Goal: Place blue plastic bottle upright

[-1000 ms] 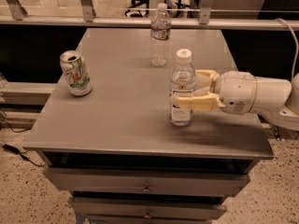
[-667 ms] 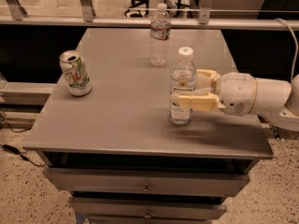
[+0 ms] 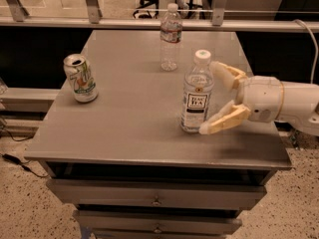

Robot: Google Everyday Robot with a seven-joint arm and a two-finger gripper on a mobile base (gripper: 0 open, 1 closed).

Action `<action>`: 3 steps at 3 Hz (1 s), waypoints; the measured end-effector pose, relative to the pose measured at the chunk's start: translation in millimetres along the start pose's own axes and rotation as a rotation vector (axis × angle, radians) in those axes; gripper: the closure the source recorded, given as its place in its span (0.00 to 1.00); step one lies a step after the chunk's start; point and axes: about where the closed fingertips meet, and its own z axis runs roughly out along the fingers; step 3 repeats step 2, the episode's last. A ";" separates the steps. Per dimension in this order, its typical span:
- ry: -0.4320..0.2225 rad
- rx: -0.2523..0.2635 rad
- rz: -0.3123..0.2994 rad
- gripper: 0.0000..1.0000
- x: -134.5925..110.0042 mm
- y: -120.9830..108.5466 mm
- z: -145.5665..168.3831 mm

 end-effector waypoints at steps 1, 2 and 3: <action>0.052 -0.004 -0.062 0.00 -8.3 -11.1 -37.9; 0.105 0.031 -0.116 0.00 -23.9 -30.0 -88.8; 0.105 0.031 -0.116 0.00 -23.9 -30.0 -88.8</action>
Offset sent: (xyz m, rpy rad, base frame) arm 0.0029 -0.1609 0.0605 -0.2081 -0.1321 -0.0889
